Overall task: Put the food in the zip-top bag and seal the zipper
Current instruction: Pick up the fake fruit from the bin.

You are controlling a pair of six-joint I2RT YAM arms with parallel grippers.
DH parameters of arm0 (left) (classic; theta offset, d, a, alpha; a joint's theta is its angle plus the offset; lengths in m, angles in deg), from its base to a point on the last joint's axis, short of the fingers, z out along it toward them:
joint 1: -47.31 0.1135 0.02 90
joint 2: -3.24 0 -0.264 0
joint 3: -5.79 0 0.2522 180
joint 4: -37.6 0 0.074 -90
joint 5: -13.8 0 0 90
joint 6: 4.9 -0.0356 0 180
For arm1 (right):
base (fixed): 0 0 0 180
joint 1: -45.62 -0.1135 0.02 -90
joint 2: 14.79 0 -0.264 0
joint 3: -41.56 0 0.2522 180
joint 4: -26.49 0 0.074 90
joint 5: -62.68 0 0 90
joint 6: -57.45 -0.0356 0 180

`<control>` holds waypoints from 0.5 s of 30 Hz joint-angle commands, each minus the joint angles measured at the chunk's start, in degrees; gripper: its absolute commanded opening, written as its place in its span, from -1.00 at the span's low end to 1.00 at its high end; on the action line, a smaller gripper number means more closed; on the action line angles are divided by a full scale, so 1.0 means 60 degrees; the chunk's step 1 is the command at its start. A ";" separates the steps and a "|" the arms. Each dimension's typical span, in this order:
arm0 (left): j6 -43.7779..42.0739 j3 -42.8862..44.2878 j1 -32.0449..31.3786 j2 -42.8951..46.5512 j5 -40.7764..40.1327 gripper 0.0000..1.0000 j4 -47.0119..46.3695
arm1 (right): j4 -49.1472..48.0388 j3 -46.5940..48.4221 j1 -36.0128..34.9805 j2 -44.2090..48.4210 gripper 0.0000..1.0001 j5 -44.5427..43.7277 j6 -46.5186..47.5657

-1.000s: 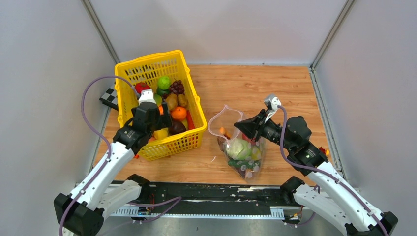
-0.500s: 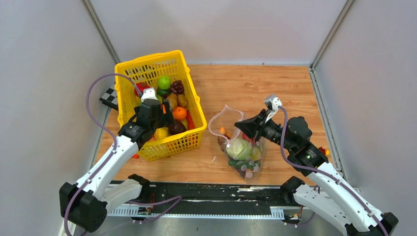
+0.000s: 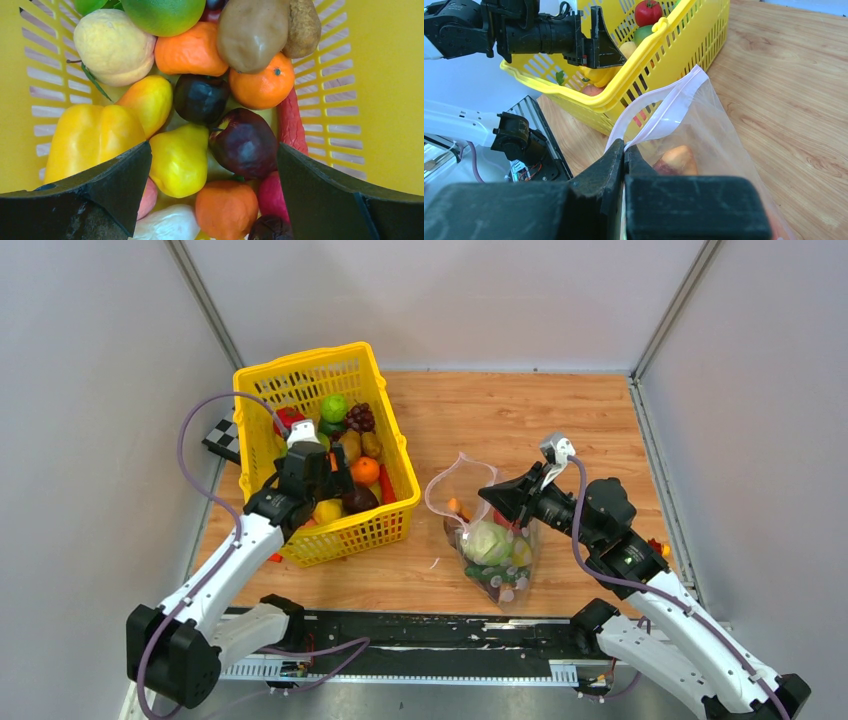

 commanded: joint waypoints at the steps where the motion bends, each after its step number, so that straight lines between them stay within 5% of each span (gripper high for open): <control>1: 0.0057 0.0022 0.0185 -0.0132 0.0449 1.00 -0.0806 | -0.0518 0.0122 -0.0023 0.0086 -0.97 -0.0061 -0.0098; 15: -0.0091 0.0553 0.0525 -0.2903 0.0955 0.97 -0.1029 | -0.0379 0.0150 -0.0032 -0.0064 -0.97 -0.0179 0.0096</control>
